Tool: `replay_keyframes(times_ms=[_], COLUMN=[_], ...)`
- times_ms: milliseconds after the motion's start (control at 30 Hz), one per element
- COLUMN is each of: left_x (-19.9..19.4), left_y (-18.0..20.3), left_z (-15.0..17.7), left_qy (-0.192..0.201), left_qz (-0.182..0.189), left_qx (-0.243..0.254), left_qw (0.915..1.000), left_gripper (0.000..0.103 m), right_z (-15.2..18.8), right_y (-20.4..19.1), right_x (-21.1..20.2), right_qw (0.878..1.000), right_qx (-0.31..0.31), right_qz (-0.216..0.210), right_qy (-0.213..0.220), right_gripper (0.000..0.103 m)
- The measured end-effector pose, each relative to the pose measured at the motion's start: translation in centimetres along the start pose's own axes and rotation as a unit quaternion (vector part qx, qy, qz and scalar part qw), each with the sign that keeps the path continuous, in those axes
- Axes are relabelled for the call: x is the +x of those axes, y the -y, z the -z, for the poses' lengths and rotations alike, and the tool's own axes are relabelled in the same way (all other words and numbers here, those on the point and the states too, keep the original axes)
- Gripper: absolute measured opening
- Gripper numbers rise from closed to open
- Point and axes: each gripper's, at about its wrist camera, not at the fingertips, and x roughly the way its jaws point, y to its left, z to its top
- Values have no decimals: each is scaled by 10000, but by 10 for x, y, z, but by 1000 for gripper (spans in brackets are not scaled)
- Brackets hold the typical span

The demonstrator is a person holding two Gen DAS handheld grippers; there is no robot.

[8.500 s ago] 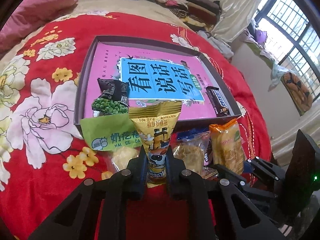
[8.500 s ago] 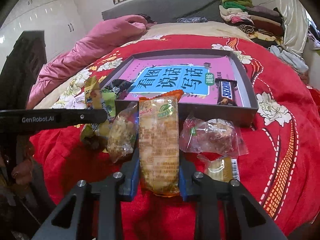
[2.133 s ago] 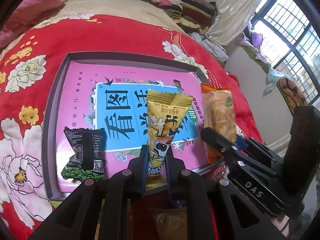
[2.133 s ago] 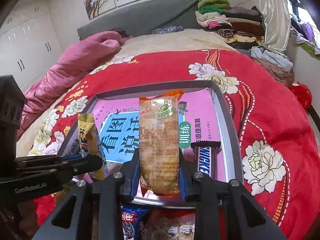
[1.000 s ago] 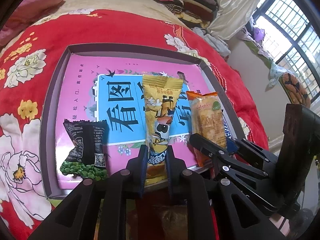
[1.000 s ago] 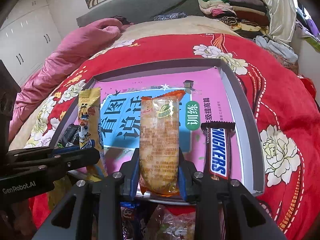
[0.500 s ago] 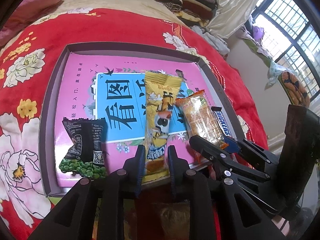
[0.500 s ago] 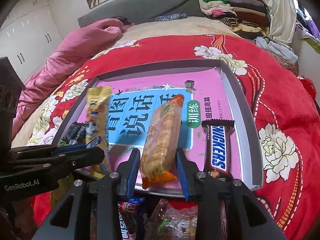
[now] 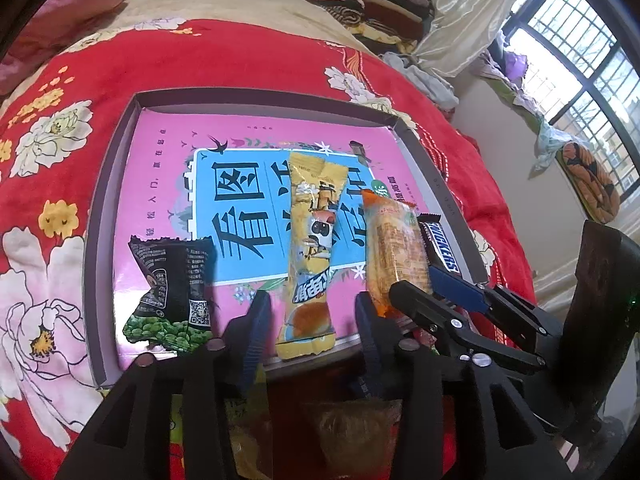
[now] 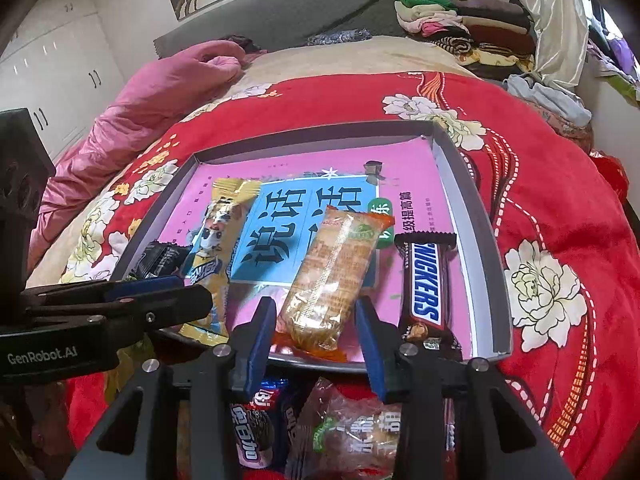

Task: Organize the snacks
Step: 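Open the right tool to drop the bread packet into the tray while the left tool releases the yellow stick, then withdraw both open tools from the tray back toward the remaining snacks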

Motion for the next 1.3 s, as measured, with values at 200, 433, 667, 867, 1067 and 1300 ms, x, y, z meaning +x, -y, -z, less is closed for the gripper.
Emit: replay_keyframes(times_ms=[200, 433, 667, 867, 1067, 1300], left_x=[-5, -11, -25, -30, -40, -56], left_y=[0, 1, 0, -3, -9, -15], left_z=[0, -1, -1, -1, -4, -7], left_qy=[24, 37, 121, 176, 337, 609], left_qz=[-1, 37, 124, 170, 213, 128], left_qx=[27, 51, 51, -32, -171, -289], left_qw=[10000, 10000, 9998, 9997, 9991, 9976], left_gripper=[52, 60, 65, 72, 75, 77], right_z=[1, 1, -1, -3, -5, -7], right_y=[1, 3, 7, 11, 15, 18], right_x=[-3, -9, -17, -20, -25, -36], right_qw=[10000, 10000, 9998, 9996, 9993, 9987], right_qx=[20, 60, 115, 214, 285, 336], right_qz=[14, 39, 43, 12, -2, 28], right_qy=[25, 65, 143, 163, 229, 370], right_gripper=[41, 41, 42, 46, 46, 51])
